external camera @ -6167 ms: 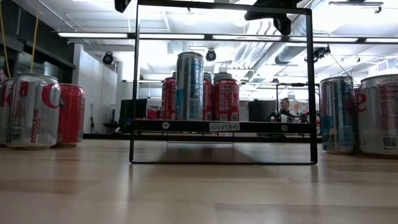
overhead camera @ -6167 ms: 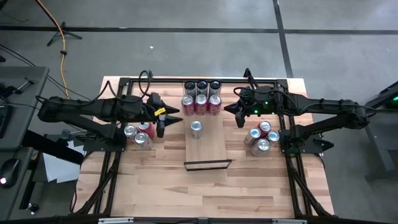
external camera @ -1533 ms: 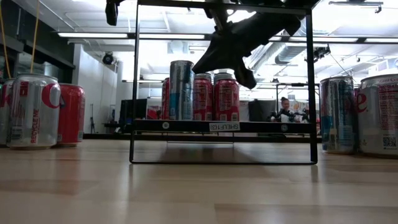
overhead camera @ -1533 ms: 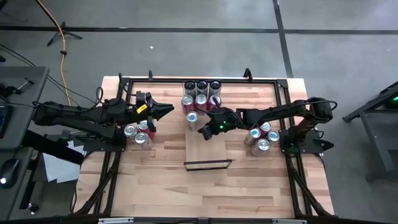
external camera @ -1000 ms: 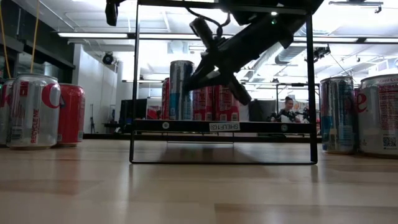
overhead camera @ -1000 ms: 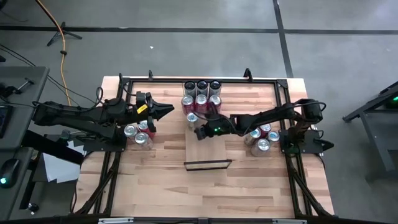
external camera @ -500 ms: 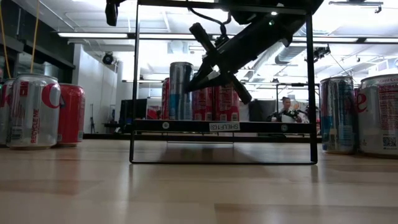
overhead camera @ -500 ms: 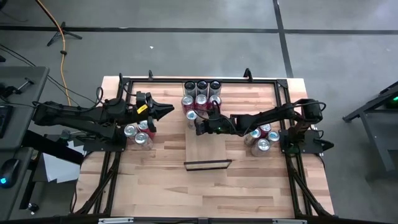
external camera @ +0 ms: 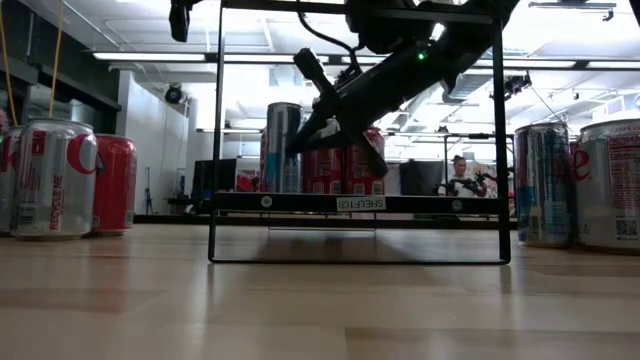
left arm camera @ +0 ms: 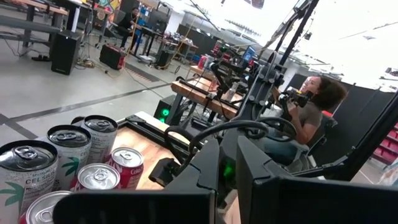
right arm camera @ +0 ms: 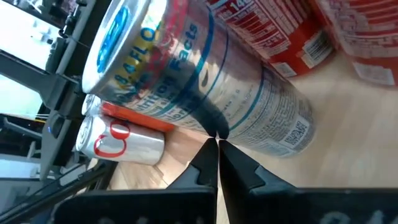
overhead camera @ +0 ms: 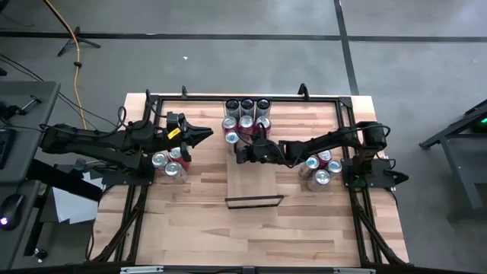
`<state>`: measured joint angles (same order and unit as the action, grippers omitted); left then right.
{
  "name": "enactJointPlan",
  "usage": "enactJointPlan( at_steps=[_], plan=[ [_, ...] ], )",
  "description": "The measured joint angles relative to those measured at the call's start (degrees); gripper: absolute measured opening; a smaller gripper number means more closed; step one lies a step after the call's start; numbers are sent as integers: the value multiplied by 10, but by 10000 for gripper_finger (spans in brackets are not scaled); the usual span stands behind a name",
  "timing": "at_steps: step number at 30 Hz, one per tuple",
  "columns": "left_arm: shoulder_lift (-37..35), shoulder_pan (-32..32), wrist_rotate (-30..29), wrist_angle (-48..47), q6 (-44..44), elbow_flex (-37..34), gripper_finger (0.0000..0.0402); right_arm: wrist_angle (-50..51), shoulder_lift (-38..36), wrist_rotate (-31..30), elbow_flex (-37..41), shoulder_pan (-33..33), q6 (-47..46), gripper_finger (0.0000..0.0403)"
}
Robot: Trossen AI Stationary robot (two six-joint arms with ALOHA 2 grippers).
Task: Place canned beverage on shelf
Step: Put the top left blue soda can on the shelf
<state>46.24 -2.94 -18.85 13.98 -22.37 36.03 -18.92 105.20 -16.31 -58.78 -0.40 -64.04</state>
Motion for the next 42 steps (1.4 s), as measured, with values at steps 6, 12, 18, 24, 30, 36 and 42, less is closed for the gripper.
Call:
enactJointPlan(
  at_steps=[6, 12, 18, 24, 30, 36, 42],
  plan=[
    [0, 0, -14, 0, 0, 0, 0, 0, -3, 56, 0, 0, 43, 0],
    [0, 0, -14, 0, -1, 0, 0, 63, -11, 49, 0, 2, 45, 0],
    [0, 0, -14, 0, -1, 0, 0, 78, -12, -27, 0, -1, 10, 0],
    [0, 0, -14, 0, -1, 0, 0, 57, -12, -33, 0, -8, 10, 0],
    [0, 0, -19, 0, 0, 0, 1, 25, -12, -20, 0, -16, 9, 0],
    [0, 0, -20, 0, 0, 0, 1, 15, -12, -14, 0, -27, 13, 0],
    [-5, 0, -20, -1, 7, 0, 0, 19, -12, 57, 0, -24, 24, 0]
  ],
)
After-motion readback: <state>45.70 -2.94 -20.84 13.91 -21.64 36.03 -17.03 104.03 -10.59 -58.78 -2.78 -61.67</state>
